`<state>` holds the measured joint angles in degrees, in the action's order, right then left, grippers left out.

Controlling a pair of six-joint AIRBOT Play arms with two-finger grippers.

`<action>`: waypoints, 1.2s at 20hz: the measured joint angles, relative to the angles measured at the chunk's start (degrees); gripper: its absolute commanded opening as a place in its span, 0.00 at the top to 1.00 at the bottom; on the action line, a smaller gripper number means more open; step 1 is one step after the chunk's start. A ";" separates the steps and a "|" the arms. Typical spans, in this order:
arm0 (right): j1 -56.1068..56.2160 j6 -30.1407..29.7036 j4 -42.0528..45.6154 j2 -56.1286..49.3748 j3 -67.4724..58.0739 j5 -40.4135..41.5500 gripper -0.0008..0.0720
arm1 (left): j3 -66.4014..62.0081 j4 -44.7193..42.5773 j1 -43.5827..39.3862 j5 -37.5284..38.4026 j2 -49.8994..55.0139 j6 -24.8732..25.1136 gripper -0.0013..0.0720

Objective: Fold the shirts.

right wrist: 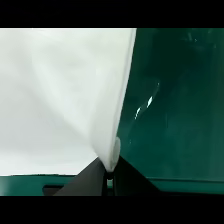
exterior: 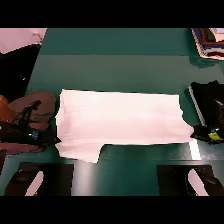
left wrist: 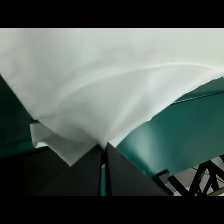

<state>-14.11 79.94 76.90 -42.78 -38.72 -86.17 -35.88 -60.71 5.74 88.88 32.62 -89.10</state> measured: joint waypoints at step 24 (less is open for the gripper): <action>11.58 -0.61 -6.49 -42.12 -37.35 11.13 0.46 | -30.10 1.90 0.07 -30.73 45.86 9.90 0.57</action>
<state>-2.52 79.33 70.41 -84.90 -76.07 -75.05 -65.98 -58.81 5.80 58.15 78.48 -79.20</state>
